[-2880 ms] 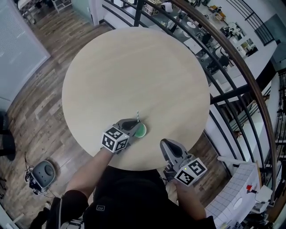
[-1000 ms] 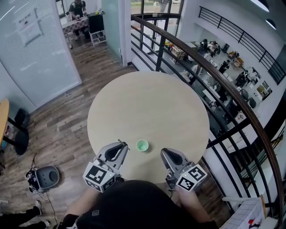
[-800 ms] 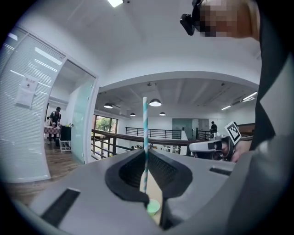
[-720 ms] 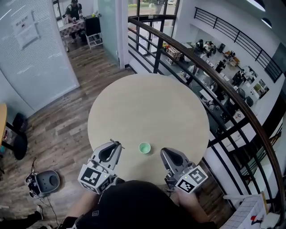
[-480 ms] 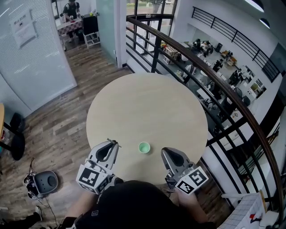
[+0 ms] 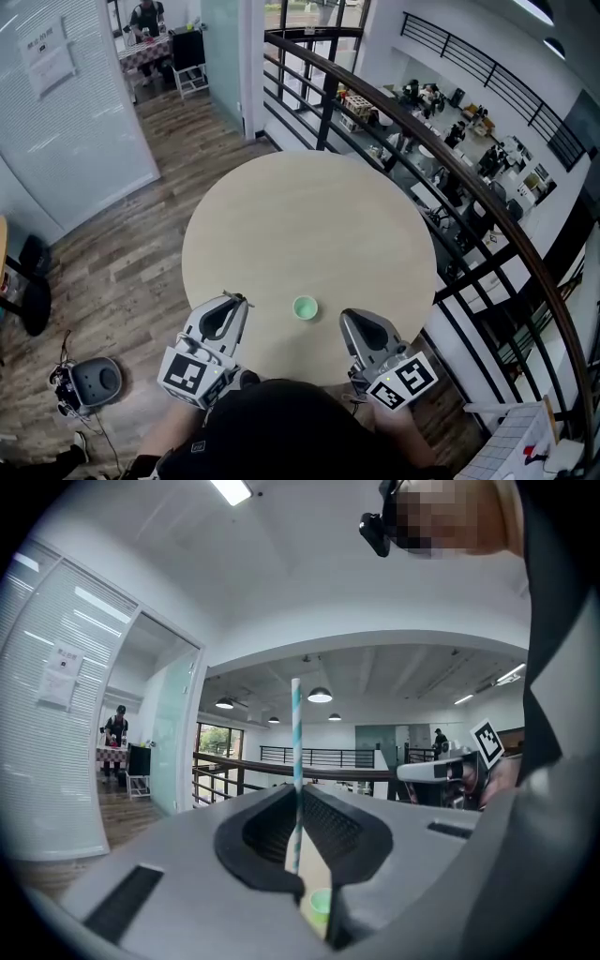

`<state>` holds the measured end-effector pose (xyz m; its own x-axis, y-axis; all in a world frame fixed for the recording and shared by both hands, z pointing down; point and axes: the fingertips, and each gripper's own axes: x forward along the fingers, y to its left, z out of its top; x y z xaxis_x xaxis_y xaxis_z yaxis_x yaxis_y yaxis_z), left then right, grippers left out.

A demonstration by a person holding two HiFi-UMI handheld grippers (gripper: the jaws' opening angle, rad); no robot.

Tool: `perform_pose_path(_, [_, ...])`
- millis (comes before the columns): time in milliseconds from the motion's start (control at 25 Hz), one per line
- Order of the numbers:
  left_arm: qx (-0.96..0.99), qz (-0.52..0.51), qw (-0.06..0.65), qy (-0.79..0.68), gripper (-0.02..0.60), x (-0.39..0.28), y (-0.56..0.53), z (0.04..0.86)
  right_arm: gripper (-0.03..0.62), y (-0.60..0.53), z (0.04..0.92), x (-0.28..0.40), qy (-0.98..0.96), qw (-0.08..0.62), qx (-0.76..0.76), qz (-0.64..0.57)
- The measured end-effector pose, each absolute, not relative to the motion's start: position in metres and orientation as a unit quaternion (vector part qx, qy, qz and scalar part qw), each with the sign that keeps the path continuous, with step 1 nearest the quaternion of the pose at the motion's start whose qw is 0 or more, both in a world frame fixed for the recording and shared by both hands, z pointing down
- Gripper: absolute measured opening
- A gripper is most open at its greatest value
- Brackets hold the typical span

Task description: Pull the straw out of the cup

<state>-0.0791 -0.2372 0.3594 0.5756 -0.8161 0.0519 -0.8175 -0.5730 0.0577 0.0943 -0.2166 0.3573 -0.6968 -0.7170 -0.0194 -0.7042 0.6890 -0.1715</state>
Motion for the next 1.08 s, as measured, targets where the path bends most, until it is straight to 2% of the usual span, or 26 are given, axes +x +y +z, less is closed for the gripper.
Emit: perform_pose_path(1080, [0.89,0.008,0.039,-0.453,0.026,-0.071,-0.236,0.356,0.021,-0.216,0.359,0.1,0.918,0.045,-0.387,-0.073])
